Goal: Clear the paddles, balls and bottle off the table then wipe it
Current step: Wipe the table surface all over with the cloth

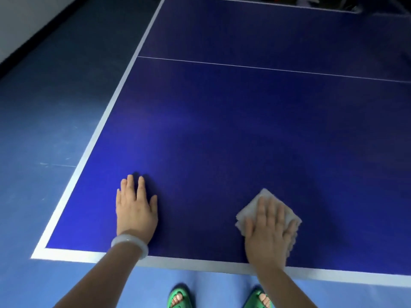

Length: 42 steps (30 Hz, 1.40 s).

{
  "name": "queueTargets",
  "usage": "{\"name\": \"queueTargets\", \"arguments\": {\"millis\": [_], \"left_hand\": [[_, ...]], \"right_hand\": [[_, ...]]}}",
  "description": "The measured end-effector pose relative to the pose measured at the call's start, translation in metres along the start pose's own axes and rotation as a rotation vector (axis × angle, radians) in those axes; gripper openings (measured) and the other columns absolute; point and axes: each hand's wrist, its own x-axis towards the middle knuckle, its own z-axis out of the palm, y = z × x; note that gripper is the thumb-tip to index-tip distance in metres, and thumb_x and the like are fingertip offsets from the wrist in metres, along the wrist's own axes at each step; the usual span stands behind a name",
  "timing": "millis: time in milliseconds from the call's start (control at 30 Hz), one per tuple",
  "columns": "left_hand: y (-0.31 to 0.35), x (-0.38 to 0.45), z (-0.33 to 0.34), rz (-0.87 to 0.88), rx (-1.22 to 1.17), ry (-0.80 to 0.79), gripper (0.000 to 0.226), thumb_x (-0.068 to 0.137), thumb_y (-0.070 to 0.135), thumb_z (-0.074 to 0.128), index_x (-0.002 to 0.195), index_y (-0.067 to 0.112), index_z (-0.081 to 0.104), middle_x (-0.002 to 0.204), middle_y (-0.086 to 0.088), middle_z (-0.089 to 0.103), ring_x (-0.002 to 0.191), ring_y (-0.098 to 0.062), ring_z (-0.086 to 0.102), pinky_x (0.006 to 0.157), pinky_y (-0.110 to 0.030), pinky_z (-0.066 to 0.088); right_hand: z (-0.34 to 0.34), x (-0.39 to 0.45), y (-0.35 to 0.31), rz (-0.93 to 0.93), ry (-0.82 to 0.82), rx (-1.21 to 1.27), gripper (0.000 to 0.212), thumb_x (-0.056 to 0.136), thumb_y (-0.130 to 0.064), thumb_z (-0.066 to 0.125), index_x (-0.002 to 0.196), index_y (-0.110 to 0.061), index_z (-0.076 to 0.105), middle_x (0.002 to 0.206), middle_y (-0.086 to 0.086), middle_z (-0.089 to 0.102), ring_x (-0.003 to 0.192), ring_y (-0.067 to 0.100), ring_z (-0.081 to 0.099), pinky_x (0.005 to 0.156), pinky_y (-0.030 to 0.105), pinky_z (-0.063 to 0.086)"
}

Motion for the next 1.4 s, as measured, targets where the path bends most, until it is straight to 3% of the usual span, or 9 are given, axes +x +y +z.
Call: {"name": "queueTargets", "arguments": {"millis": [100, 167, 367, 500, 767, 867, 1067, 1233, 1400], "left_hand": [[-0.019, 0.008, -0.001, -0.089, 0.072, -0.047, 0.062, 0.101, 0.039, 0.037, 0.154, 0.011, 0.022, 0.162, -0.015, 0.011, 0.15, -0.031, 0.005, 0.122, -0.043, 0.003], [-0.025, 0.007, 0.003, -0.081, 0.113, -0.063, 0.064, 0.101, 0.044, 0.027, 0.156, 0.015, 0.014, 0.163, -0.012, 0.005, 0.151, -0.028, 0.001, 0.122, -0.042, 0.0], [-0.025, 0.002, 0.008, -0.046, 0.196, -0.024, 0.069, 0.096, 0.046, 0.013, 0.156, 0.012, 0.016, 0.162, -0.014, 0.011, 0.15, -0.03, 0.006, 0.122, -0.045, 0.005], [-0.024, 0.002, 0.009, -0.064, 0.227, -0.043, 0.065, 0.1, 0.045, 0.004, 0.156, 0.013, 0.014, 0.163, -0.013, 0.01, 0.151, -0.029, 0.005, 0.123, -0.044, 0.004], [-0.022, 0.003, 0.003, -0.083, 0.205, -0.082, 0.071, 0.096, 0.048, 0.005, 0.153, 0.013, 0.028, 0.16, -0.014, 0.021, 0.15, -0.03, 0.015, 0.121, -0.046, 0.015], [-0.023, 0.003, 0.005, -0.078, 0.222, -0.098, 0.069, 0.097, 0.047, 0.005, 0.155, 0.015, 0.021, 0.162, -0.012, 0.015, 0.151, -0.029, 0.009, 0.122, -0.046, 0.011], [-0.025, 0.003, 0.006, -0.078, 0.208, -0.089, 0.066, 0.098, 0.046, 0.009, 0.154, 0.014, 0.023, 0.162, -0.013, 0.016, 0.151, -0.029, 0.01, 0.122, -0.046, 0.01], [-0.026, 0.002, 0.008, -0.047, 0.238, -0.096, 0.066, 0.098, 0.047, 0.003, 0.156, 0.016, 0.01, 0.164, -0.011, 0.003, 0.151, -0.027, -0.003, 0.123, -0.044, -0.001], [-0.026, 0.001, 0.008, -0.056, 0.225, -0.073, 0.067, 0.097, 0.048, 0.001, 0.156, 0.016, 0.007, 0.164, -0.01, 0.001, 0.151, -0.026, -0.005, 0.123, -0.044, -0.001]], "right_hand": [[0.007, -0.02, -0.052, -0.464, -0.035, -0.052, 0.064, 0.097, -0.05, 0.026, 0.153, -0.022, 0.029, 0.16, 0.002, 0.026, 0.149, 0.025, 0.02, 0.116, 0.058, 0.009], [0.009, -0.015, -0.052, -0.644, -0.079, -0.111, 0.062, 0.098, -0.051, 0.027, 0.154, -0.024, 0.027, 0.161, -0.002, 0.023, 0.149, 0.023, 0.018, 0.114, 0.056, 0.015], [-0.007, 0.067, 0.004, -0.098, -0.028, -0.052, 0.069, 0.095, -0.059, -0.006, 0.156, -0.029, 0.001, 0.165, -0.001, 0.004, 0.151, 0.02, -0.003, 0.119, 0.055, -0.009], [-0.015, 0.105, -0.033, 0.201, -0.044, 0.07, 0.065, 0.098, -0.055, 0.005, 0.156, -0.028, -0.006, 0.164, 0.0, -0.009, 0.15, 0.022, -0.011, 0.117, 0.059, -0.009], [0.019, 0.082, -0.131, -0.902, -0.144, -0.146, 0.065, 0.097, -0.065, 0.01, 0.154, -0.039, -0.008, 0.163, -0.004, -0.015, 0.15, 0.021, -0.017, 0.117, 0.058, -0.008], [0.013, 0.133, -0.132, -0.791, -0.116, -0.19, 0.065, 0.095, -0.067, 0.005, 0.151, -0.041, -0.013, 0.163, -0.005, -0.018, 0.149, 0.021, -0.018, 0.117, 0.058, -0.012], [-0.004, 0.259, -0.21, -0.12, -0.165, -0.066, 0.068, 0.096, -0.065, 0.01, 0.154, -0.035, -0.009, 0.163, 0.002, -0.016, 0.15, 0.028, -0.014, 0.115, 0.064, -0.007], [0.015, 0.226, -0.296, -0.523, -0.202, -0.112, 0.063, 0.099, -0.058, 0.015, 0.155, -0.037, -0.006, 0.164, -0.004, -0.013, 0.15, 0.028, -0.015, 0.116, 0.062, -0.01], [0.026, 0.121, -0.24, -0.725, -0.121, -0.11, 0.067, 0.095, -0.062, 0.008, 0.156, -0.035, 0.0, 0.164, -0.004, -0.011, 0.15, 0.027, -0.012, 0.116, 0.062, -0.01]]}}
